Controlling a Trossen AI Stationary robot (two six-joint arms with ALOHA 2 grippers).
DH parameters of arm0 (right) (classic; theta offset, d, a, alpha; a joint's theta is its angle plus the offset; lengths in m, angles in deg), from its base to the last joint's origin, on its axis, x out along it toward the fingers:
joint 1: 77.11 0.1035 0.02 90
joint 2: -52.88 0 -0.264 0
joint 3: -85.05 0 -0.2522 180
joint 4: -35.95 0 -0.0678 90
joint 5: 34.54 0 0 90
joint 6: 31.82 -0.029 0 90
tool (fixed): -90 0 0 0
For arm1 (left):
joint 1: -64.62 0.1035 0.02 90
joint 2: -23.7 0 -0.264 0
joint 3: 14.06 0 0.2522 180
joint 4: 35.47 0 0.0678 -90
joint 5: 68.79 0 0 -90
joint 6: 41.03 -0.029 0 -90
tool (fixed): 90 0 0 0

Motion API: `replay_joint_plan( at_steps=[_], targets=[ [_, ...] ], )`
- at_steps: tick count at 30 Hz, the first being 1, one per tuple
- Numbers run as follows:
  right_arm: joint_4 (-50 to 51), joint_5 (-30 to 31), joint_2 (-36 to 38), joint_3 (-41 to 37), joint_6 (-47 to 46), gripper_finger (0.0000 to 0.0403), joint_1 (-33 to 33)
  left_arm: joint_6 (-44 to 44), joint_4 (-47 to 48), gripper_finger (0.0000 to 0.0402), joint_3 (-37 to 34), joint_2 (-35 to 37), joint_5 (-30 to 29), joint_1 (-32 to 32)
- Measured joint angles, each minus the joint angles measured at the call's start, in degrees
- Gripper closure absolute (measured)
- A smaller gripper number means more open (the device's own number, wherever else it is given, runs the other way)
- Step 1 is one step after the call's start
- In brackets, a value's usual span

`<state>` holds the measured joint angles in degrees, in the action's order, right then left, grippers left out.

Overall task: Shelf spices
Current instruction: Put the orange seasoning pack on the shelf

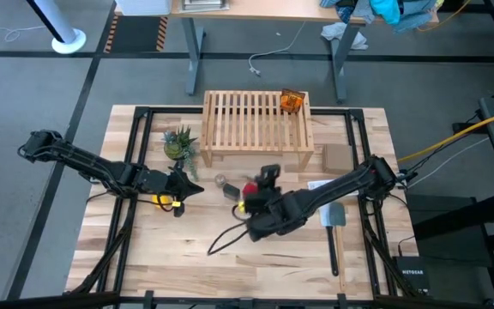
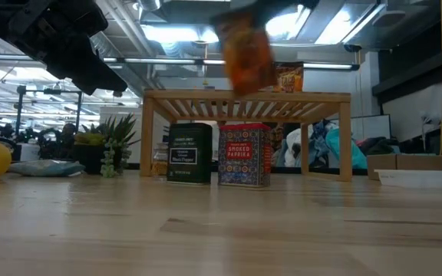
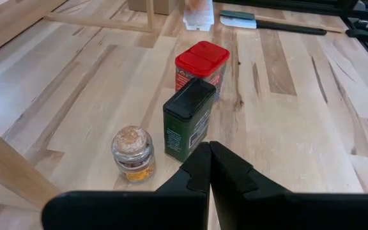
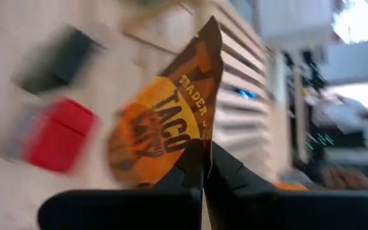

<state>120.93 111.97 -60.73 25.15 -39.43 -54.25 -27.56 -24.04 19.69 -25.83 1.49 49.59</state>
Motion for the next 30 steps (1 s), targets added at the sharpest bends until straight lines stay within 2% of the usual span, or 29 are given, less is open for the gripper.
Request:
replay_joint_plan(
  at_steps=[3, 4, 8, 11, 20, 26, 30],
  targets=[
    [16.79, 3.10, 0.00, 8.46, -9.30, 0.0402, 0.00, -0.34, 0.00, 0.0402, 0.00, 0.00, 0.00, 0.00],
    [18.99, 3.66, 0.26, 10.85, -11.85, 0.0402, 0.00, -0.34, 0.00, 0.0402, 0.00, 0.00, 0.00, 0.00],
    [15.67, 3.37, 6.48, 12.58, -7.79, 0.0402, -0.18, -0.52, 0.04, 0.0402, -0.01, 0.00, -0.01, 0.00],
    [18.90, 3.50, 11.61, 12.50, -12.04, 0.0402, -0.90, -0.45, 0.21, 0.0402, -0.02, 0.00, 0.00, -0.21],
    [18.82, 2.70, 24.49, 4.24, -17.68, 0.0403, -3.89, -0.45, -0.12, 0.0402, -0.02, 0.02, 0.00, -0.31],
    [18.44, 2.24, 29.35, -5.89, -20.65, 0.0403, -7.98, -0.45, -0.09, 0.0402, -0.02, 0.00, 0.00, -0.31],
    [13.67, 0.72, 32.35, -14.34, -20.57, 0.0403, -10.11, -0.45, 0.00, 0.0402, -0.02, 0.00, 0.00, -0.31]
  ],
)
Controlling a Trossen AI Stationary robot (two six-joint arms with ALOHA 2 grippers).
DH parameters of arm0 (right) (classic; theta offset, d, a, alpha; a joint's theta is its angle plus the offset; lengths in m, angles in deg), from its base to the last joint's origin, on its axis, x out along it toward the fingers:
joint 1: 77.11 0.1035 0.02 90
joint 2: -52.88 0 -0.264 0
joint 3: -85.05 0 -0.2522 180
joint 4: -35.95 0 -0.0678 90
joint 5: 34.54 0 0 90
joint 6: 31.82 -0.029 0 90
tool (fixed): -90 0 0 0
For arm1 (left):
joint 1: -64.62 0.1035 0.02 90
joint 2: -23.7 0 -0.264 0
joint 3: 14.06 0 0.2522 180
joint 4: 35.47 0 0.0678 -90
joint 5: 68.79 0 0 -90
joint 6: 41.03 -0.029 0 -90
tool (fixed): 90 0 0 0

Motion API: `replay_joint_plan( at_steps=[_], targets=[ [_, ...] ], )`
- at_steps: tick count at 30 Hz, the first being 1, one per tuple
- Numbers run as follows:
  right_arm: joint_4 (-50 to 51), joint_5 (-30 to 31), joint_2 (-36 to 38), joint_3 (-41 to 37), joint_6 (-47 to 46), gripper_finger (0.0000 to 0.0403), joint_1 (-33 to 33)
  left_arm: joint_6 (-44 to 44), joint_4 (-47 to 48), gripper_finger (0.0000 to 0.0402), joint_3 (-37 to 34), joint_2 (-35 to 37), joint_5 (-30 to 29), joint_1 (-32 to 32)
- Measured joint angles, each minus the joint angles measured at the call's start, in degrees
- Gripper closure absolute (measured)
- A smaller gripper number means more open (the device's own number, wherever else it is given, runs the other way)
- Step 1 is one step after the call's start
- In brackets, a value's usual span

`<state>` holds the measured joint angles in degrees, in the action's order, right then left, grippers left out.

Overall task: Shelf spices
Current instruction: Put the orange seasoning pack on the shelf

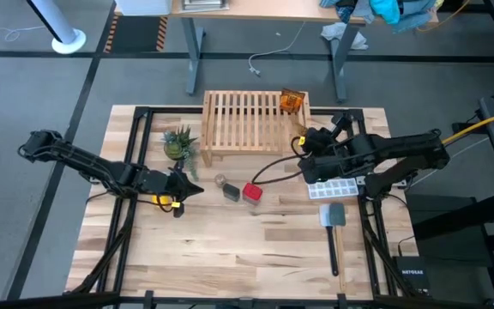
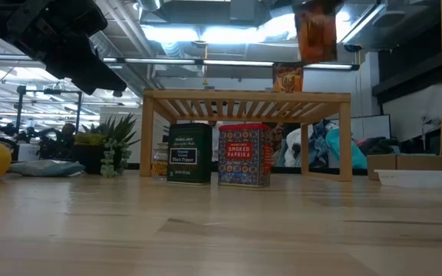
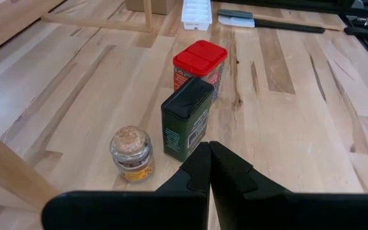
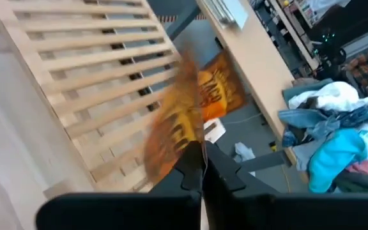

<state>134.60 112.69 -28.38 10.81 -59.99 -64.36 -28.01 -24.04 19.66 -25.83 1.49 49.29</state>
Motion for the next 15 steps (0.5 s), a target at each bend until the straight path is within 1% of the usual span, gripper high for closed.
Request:
replay_joint_plan(
  at_steps=[4, 7, 11, 15],
  targets=[
    [-5.66, -0.99, 3.65, -8.21, 0.67, 0.0403, -1.60, 0.00, -0.03, 0.0402, 0.00, 0.00, 0.00, 0.00],
    [-11.80, -2.23, 6.91, -14.56, 1.90, 0.0403, -2.46, 0.02, -0.07, 0.0402, 0.00, 0.00, 0.00, 0.00],
    [-23.52, -4.85, 11.58, -22.08, 7.54, 0.0403, -3.20, 0.01, -0.04, 0.0402, 0.00, 0.00, 0.00, 0.00],
    [-34.55, -5.35, 15.49, -27.48, 13.61, 0.0403, -4.04, 0.02, -0.11, 0.0402, 0.00, 0.00, 0.00, 0.00]
  ],
)
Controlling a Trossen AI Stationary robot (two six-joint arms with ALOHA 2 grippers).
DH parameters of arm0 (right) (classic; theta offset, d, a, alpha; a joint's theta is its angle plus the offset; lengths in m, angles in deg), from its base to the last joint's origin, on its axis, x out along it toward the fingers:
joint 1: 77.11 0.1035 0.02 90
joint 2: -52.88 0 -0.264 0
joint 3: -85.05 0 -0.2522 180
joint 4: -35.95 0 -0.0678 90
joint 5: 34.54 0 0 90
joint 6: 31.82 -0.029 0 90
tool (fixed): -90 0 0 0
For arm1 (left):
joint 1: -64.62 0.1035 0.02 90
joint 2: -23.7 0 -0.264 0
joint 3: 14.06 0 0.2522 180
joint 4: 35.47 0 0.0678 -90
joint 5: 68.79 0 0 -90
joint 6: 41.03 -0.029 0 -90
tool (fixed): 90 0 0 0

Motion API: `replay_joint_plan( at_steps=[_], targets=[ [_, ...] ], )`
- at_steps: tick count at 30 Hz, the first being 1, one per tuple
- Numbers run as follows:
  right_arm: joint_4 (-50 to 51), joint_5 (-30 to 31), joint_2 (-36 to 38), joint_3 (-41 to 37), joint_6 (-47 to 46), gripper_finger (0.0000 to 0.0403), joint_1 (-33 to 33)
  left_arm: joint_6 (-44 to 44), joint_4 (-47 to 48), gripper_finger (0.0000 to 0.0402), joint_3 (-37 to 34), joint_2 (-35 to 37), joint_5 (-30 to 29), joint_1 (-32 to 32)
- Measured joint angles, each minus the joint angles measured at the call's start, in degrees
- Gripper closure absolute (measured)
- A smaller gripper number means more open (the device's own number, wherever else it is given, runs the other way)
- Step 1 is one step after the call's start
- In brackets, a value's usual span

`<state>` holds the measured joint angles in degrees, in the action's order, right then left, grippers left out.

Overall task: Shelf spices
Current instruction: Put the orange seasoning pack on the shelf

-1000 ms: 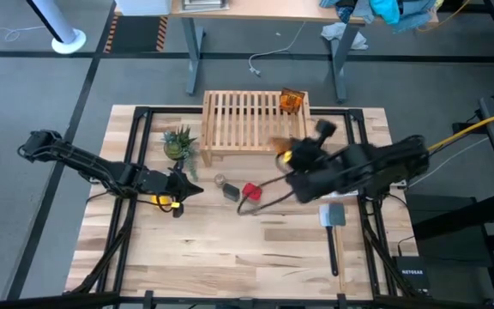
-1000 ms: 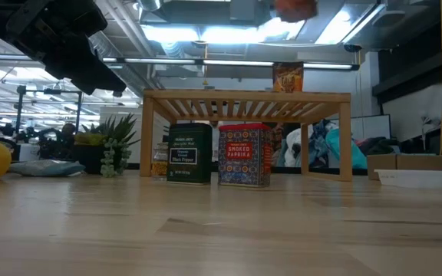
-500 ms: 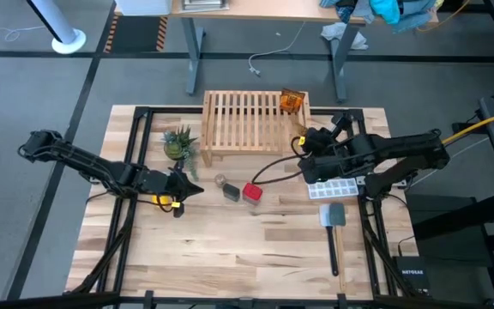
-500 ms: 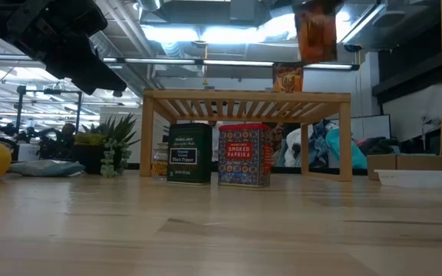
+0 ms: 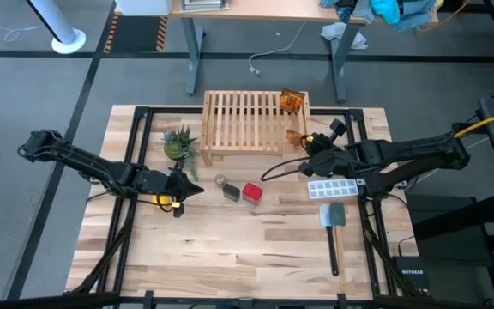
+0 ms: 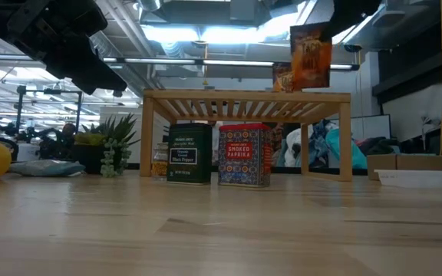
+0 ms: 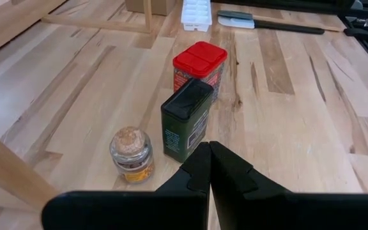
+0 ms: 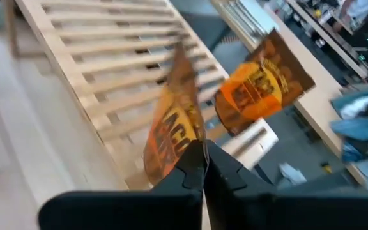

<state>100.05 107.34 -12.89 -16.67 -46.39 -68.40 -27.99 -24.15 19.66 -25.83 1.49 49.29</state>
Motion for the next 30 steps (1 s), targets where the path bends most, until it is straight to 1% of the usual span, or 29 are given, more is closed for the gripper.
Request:
replay_joint_plan(
  at_steps=[5, 13, 16, 18, 30],
  targets=[
    [-10.58, -2.55, 3.22, -4.23, 6.73, 0.0403, -3.93, 0.00, -0.17, 0.0402, 0.00, 0.00, 0.00, 0.00],
    [-23.87, -14.66, 3.68, -8.45, 16.23, 0.0403, -14.51, 0.32, -0.33, 0.0402, 0.00, 0.00, 0.00, -0.02],
    [-24.87, -17.68, 3.68, -8.80, 16.74, 0.0403, -17.65, 0.42, 0.04, 0.0402, 0.00, 0.00, 0.00, 0.00],
    [-24.93, -18.59, 3.68, -8.80, 17.33, 0.0403, -18.88, 0.44, 0.30, 0.0401, 0.00, 0.00, 0.00, -0.02],
    [-24.82, -19.64, 3.83, -8.80, 18.54, 0.0403, -21.44, 1.27, 0.27, 0.0402, 0.00, 0.00, 0.00, -0.02]
  ],
)
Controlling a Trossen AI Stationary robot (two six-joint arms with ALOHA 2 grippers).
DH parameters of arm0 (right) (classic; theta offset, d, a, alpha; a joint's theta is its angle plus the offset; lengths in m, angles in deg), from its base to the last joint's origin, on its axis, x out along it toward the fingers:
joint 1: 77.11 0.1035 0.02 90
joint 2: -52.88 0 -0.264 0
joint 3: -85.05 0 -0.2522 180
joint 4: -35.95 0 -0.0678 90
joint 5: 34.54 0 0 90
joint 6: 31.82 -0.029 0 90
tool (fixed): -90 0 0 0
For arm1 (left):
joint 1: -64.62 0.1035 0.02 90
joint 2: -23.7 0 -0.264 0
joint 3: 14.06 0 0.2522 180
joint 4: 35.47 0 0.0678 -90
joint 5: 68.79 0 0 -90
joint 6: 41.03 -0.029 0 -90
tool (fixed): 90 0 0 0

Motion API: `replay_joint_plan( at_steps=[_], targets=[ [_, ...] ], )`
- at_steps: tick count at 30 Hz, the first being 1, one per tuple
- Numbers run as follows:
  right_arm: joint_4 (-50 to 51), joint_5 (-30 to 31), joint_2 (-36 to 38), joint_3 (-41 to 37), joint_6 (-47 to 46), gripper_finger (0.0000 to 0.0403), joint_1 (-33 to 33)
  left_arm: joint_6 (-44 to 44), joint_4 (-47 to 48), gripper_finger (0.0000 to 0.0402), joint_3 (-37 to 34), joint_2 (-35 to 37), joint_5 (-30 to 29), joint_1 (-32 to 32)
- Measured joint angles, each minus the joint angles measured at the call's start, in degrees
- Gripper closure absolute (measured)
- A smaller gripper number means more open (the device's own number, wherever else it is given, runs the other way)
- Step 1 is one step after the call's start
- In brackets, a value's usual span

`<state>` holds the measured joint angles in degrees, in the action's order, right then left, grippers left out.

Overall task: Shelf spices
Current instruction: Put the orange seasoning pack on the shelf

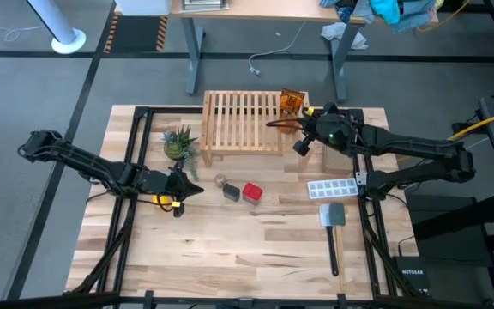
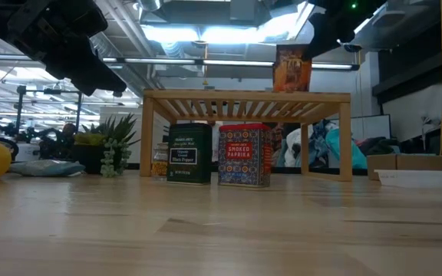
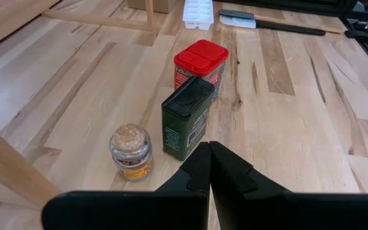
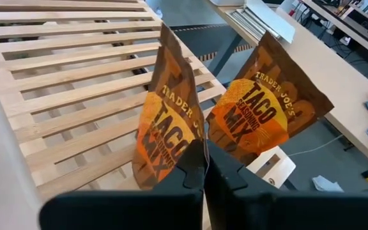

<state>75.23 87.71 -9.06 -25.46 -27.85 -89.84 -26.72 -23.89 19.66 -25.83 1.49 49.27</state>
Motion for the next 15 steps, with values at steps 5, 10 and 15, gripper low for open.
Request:
replay_joint_plan(
  at_steps=[5, 10, 15],
  targets=[
    [-0.06, -1.43, 0.00, 0.00, 0.03, 0.0402, -0.15, -0.02, 0.02, 0.0401, 0.00, 0.00, 0.00, 0.02],
    [0.00, -1.42, 0.00, 0.00, 0.04, 0.0389, -0.15, -0.01, 0.02, 0.0402, 0.00, 0.00, 0.00, 0.02],
    [0.00, -1.14, 0.00, 0.00, 0.02, 0.0371, -0.13, 0.20, 0.00, 0.0402, 0.00, 0.00, 0.00, 0.01]
  ],
)
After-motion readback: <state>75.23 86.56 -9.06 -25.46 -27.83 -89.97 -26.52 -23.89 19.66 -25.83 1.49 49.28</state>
